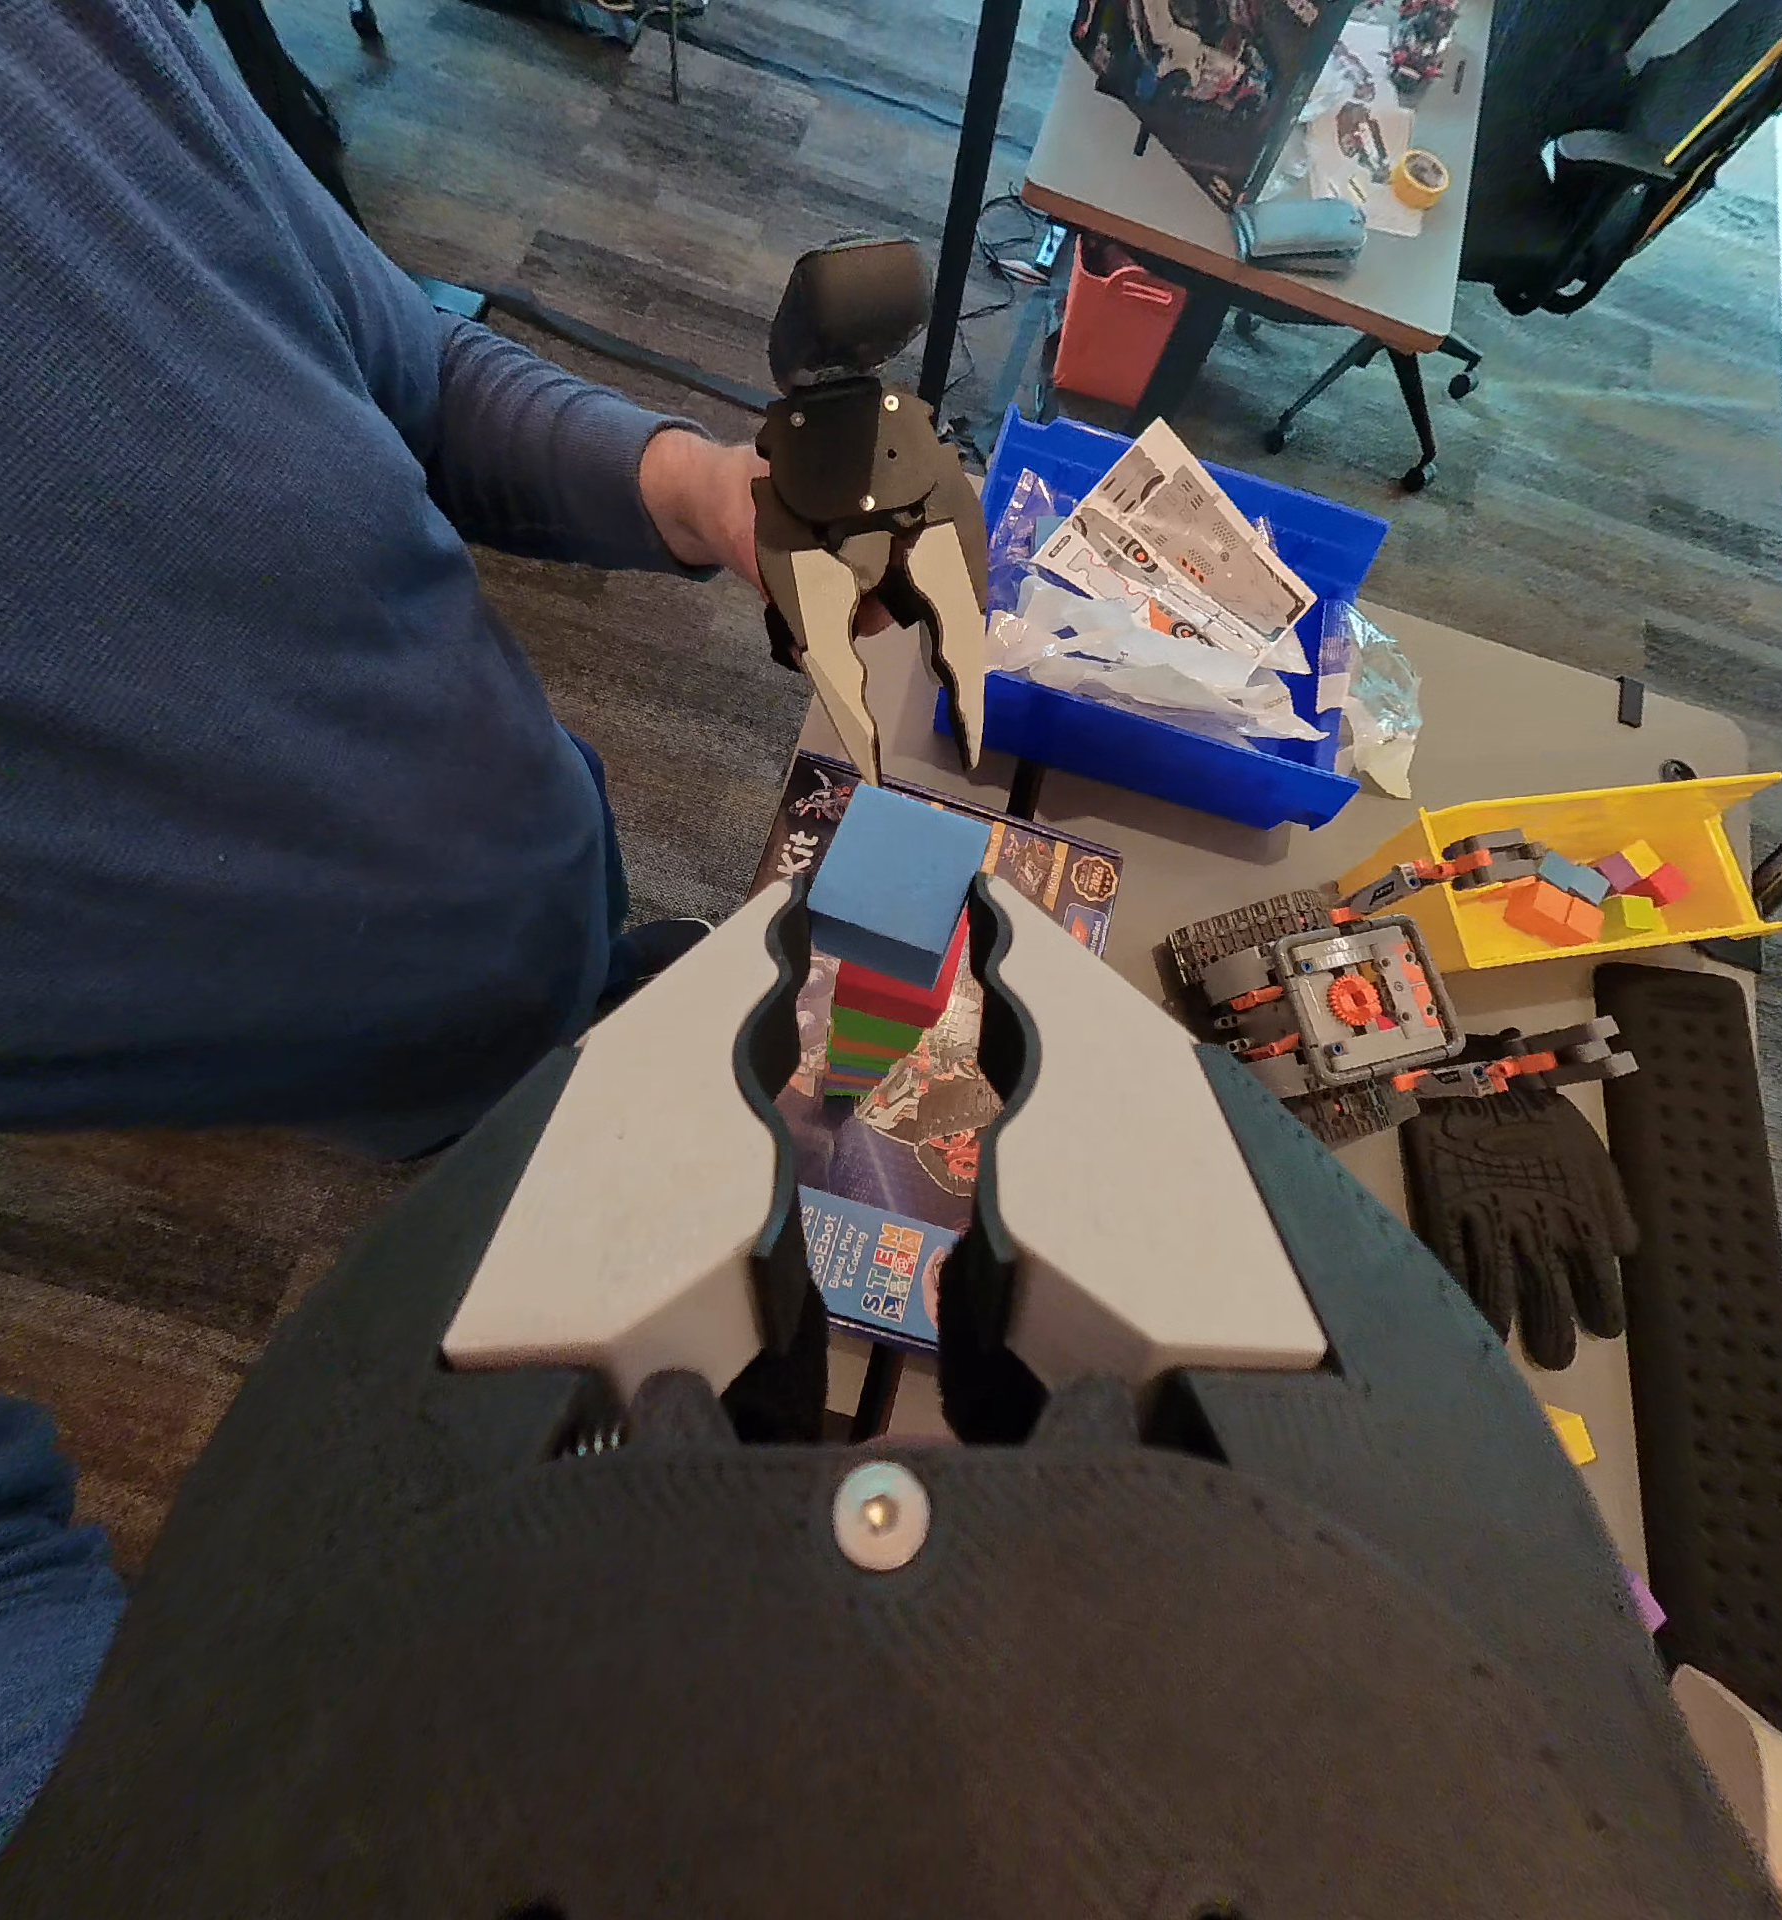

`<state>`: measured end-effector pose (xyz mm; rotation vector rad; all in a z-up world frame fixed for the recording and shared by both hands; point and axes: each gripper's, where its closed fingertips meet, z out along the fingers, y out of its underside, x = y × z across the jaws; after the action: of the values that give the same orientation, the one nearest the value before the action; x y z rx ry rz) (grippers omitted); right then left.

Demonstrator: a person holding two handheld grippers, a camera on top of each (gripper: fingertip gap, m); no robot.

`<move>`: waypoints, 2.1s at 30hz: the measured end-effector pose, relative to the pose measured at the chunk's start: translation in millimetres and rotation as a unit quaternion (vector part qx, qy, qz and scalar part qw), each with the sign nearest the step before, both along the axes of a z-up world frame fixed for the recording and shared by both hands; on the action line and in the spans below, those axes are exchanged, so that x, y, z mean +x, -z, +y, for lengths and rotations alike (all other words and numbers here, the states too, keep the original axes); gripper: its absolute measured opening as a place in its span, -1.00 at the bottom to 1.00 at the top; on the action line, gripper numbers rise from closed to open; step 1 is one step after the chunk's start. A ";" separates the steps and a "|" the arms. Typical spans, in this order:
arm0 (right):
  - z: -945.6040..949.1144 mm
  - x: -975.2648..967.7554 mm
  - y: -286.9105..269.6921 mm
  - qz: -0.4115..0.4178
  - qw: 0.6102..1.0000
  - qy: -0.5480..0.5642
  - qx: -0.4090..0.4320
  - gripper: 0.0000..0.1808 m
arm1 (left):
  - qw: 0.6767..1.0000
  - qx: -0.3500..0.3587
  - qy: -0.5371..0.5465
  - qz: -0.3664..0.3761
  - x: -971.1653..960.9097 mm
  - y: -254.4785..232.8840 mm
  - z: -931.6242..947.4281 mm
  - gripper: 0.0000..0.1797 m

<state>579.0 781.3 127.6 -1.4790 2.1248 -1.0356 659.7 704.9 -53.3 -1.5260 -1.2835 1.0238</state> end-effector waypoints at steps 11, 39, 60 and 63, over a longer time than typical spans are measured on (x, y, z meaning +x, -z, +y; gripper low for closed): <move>-1.4 -0.6 13.2 0.012 0.999 -0.018 0.028 -0.68 | 1.000 0.004 -0.005 0.003 2.2 -0.9 -2.6 -0.58; -2.9 -2.4 13.3 -0.023 0.998 -0.042 0.029 -0.68 | 1.000 0.003 -0.007 0.008 -1.4 -8.9 -7.5 -0.59; -0.4 1.5 -26.9 -0.074 0.996 -0.034 -0.046 -0.52 | 1.000 -0.006 -0.007 0.021 3.3 -20.2 -3.6 -0.58; 6.9 4.6 -44.9 -0.076 0.992 -0.025 -0.100 -0.52 | 1.000 -0.007 -0.006 0.024 4.5 -23.1 -2.0 -0.58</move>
<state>583.6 788.2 172.5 -1.4814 1.9167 -1.3293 664.2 702.9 -30.2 -1.4973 -1.2546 1.0736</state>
